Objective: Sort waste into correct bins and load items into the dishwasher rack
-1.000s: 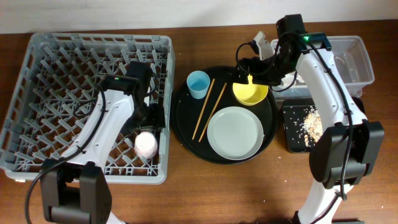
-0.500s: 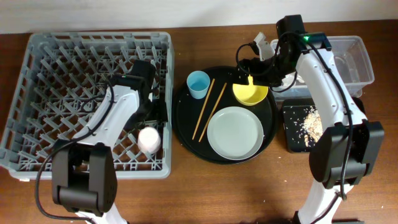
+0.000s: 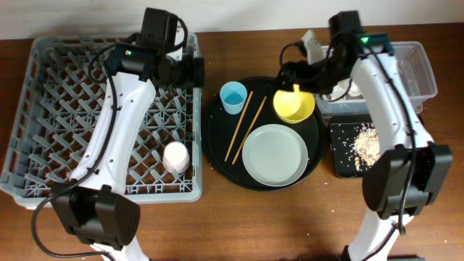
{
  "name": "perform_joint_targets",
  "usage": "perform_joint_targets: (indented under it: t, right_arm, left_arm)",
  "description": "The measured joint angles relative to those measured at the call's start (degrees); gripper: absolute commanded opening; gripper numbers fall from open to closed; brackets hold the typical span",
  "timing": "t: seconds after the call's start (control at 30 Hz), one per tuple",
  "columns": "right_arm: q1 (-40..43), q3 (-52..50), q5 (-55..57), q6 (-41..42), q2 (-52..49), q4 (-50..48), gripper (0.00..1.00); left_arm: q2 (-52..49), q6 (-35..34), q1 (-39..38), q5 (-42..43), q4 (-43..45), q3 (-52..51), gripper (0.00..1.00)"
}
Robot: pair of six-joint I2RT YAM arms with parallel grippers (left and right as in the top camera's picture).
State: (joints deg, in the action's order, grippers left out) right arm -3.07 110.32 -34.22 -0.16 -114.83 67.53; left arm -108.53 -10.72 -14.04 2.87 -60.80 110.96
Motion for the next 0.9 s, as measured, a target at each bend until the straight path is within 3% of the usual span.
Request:
perform_joint_targets:
  t: [0.13, 0.33, 0.77, 0.9]
  right_arm:
    - [4.83, 9.73, 2.36, 0.68, 0.52, 4.94, 0.98]
    - [5.49, 10.43, 2.95, 1.09, 0.66, 7.5, 1.0]
    - [5.49, 10.43, 2.97, 1.25, 0.66, 8.15, 0.98]
    - [5.49, 10.43, 3.63, 1.25, 0.66, 8.57, 0.98]
  left_arm:
    - [-5.6, 1.49, -1.6, 3.21, 3.26, 3.17, 0.93]
    - [-17.88, 1.97, -8.55, 3.5, 6.73, 8.17, 0.91]
    - [-21.73, 0.15, -9.57, -0.85, 5.03, 8.9, 0.59]
    - [-21.88, 0.15, -9.62, -0.96, 4.92, 8.92, 0.57]
